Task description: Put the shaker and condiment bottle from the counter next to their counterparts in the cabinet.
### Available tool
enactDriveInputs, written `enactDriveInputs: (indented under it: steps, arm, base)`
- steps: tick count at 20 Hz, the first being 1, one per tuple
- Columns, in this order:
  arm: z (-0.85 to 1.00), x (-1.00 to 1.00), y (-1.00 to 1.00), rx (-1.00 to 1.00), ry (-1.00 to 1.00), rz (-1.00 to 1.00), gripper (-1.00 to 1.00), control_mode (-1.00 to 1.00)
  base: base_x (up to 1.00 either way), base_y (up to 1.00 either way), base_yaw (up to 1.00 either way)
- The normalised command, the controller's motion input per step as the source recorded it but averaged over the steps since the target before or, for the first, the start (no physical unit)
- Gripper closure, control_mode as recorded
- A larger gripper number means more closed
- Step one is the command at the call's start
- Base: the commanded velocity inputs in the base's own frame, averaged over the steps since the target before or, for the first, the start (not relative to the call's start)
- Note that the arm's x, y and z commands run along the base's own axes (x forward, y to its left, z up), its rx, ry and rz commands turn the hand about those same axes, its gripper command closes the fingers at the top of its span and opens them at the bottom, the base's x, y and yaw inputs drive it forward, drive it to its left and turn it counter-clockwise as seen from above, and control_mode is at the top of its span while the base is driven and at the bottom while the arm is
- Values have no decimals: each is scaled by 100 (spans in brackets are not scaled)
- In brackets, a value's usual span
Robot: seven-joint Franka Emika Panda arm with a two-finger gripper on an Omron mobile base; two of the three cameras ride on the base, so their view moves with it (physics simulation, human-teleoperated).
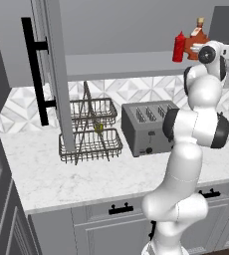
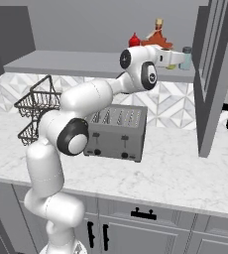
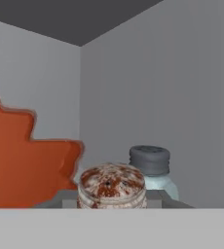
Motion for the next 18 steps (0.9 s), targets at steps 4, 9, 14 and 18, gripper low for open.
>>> enactDriveInputs:
  steps: [4,9,14,18]
  arm:
    - [0,17,-9,0,0,0,100,-100]
    - [0,10,0,0,0,0,-100,-100]
    - [0,-2,0,0,0,0,-100,-100]
    - [0,-28,0,0,-1,0,-100,-100]
  base:
    - [0,0,0]
    - [0,0,0]
    - [0,0,0]
    - [0,0,0]
